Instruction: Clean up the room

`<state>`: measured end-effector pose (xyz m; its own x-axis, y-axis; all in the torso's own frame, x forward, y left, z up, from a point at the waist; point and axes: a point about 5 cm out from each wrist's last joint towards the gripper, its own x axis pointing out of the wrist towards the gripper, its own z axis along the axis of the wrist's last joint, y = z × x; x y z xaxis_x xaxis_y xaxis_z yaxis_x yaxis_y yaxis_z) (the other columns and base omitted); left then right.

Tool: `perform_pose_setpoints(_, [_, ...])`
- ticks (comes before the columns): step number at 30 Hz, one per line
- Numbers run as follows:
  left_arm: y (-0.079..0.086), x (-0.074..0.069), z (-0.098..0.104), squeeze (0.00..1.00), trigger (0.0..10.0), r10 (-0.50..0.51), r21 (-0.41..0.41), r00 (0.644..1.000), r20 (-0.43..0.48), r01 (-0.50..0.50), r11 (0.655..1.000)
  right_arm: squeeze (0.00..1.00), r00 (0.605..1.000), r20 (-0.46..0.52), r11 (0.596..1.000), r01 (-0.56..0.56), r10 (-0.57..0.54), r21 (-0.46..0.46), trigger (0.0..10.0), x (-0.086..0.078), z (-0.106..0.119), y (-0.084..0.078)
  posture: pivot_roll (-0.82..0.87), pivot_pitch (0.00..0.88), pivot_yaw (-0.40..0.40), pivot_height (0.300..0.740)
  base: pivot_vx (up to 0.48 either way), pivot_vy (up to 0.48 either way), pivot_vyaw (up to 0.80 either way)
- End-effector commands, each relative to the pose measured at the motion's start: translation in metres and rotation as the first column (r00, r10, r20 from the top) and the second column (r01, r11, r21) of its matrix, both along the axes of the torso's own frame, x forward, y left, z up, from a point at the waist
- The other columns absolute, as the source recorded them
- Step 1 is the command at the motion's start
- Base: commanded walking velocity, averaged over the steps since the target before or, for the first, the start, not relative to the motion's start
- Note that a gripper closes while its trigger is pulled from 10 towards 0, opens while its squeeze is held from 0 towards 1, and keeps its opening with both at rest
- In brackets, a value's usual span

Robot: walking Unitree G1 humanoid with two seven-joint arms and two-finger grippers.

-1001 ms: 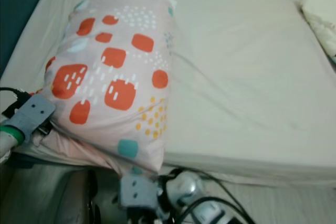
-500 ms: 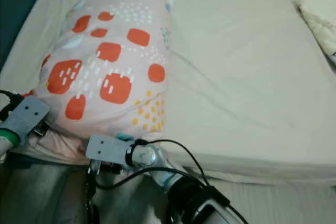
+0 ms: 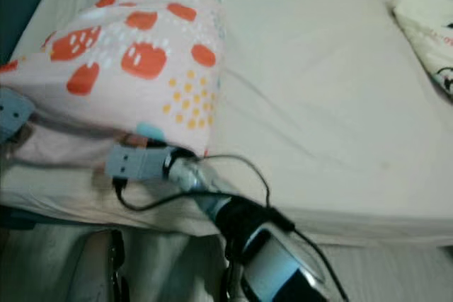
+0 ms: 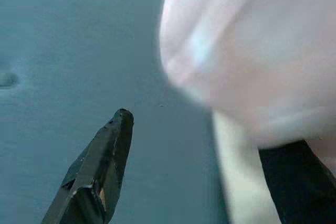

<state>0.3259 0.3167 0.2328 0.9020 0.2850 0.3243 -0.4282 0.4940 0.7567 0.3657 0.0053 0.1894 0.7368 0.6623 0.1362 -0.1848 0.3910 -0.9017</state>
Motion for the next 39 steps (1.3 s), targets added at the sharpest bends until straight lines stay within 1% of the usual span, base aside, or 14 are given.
perform_pose_setpoints(1, [-0.005,-0.002,-0.002,0.0,10.0,-0.036,0.089,0.999,0.024,0.034,0.995,0.0,0.988,0.142,0.998,0.053,-0.059,0.045,10.0,0.006,0.011,-0.015,0.11,0.26,-0.043,0.579,0.0,0.0,0.0])
perform_pose_setpoints(5, [-0.018,-0.005,-0.025,0.0,10.0,-0.108,0.132,0.993,-0.057,0.114,0.985,0.0,0.991,0.124,0.999,0.049,-0.052,0.022,10.0,0.002,-0.007,-0.024,0.1,0.263,-0.04,0.579,0.0,0.0,0.0])
perform_pose_setpoints(8, [-0.021,-0.009,-0.049,0.0,10.0,-0.121,0.137,0.981,-0.148,0.142,0.98,0.0,0.999,0.038,1.0,0.007,-0.007,0.005,10.0,-0.008,-0.03,-0.027,0.1,0.266,-0.038,0.579,0.0,0.0,0.0])
perform_pose_setpoints(9, [-0.022,-0.012,-0.062,0.0,10.0,-0.115,0.132,0.974,-0.194,0.142,0.981,0.0,0.998,-0.046,0.999,-0.042,0.043,0.013,10.0,-0.017,-0.045,-0.027,0.09,0.266,-0.039,0.579,0.0,0.0,0.0])
perform_pose_setpoints(12, [-0.022,-0.015,-0.07,0.0,10.0,-0.109,0.128,0.969,-0.222,0.14,0.982,0.0,0.992,-0.099,0.997,-0.077,0.079,0.023,10.0,-0.023,-0.055,-0.028,0.09,0.266,-0.039,0.579,0.0,0.0,0.0])
perform_pose_setpoints(13, [-0.022,-0.021,-0.091,0.0,10.0,-0.082,0.133,0.955,-0.284,0.124,0.983,0.0,0.948,-0.245,0.979,-0.201,0.204,0.036,10.0,-0.047,-0.084,-0.029,0.08,0.267,-0.039,0.579,0.0,0.0,0.0])
perform_pose_setpoints(14, [-0.021,-0.022,-0.095,0.0,10.0,-0.069,0.136,0.954,-0.292,0.113,0.984,0.0,0.928,-0.281,0.969,-0.244,0.244,0.034,10.0,-0.056,-0.093,-0.031,0.07,0.266,-0.039,0.579,0.0,0.0,0.0])
perform_pose_setpoints(19, [-0.014,-0.025,-0.098,0.0,10.0,-0.002,0.127,0.963,-0.27,0.038,0.991,0.0,0.88,-0.35,0.944,-0.325,0.321,0.049,10.0,-0.076,-0.107,-0.035,0.06,0.259,-0.036,0.579,0.0,0.0,0.0])
perform_pose_setpoints(28, [0.009,-0.034,-0.097,0.0,10.0,0.117,0.114,0.964,-0.238,-0.092,0.989,0.0,0.846,-0.386,0.925,-0.376,0.368,0.058,10.0,-0.084,-0.108,-0.044,0.06,0.249,-0.034,0.579,0.0,0.0,0.0])
perform_pose_setpoints(30, [0.016,-0.044,-0.095,0.0,10.0,0.115,0.084,0.965,-0.236,-0.098,0.992,0.0,0.841,-0.398,0.923,-0.383,0.367,0.042,10.0,-0.082,-0.1,-0.062,0.07,0.241,-0.033,0.579,0.0,0.0,0.0])
perform_pose_setpoints(32, [0.014,-0.065,-0.079,0.0,10.0,0.078,0.034,0.989,-0.126,-0.074,0.997,0.0,0.838,-0.417,0.935,-0.336,0.351,0.112,10.0,-0.076,-0.072,-0.09,0.09,0.235,-0.027,0.579,0.0,0.0,0.0])
perform_pose_setpoints(34, [0.013,-0.073,-0.073,0.0,10.0,0.072,0.023,0.994,-0.079,-0.071,0.997,0.0,0.832,-0.425,0.934,-0.325,0.357,0.148,10.0,-0.075,-0.063,-0.097,0.09,0.235,-0.027,0.579,0.0,0.0,0.0])
perform_pose_setpoints(36, [0.003,-0.093,-0.065,0.0,10.0,0.096,0.01,0.995,0.011,-0.096,0.995,0.0,0.813,-0.448,0.924,-0.281,0.373,0.26,10.0,-0.073,-0.038,-0.111,0.1,0.232,-0.022,0.579,0.0,0.0,0.0])
perform_pose_setpoints(39, [-0.008,-0.106,-0.059,0.0,10.0,0.111,-0.021,0.991,0.074,-0.11,0.994,0.0,0.801,-0.472,0.923,-0.259,0.369,0.283,10.0,-0.073,-0.023,-0.127,0.1,0.23,-0.023,0.579,0.0,0.0,0.0])
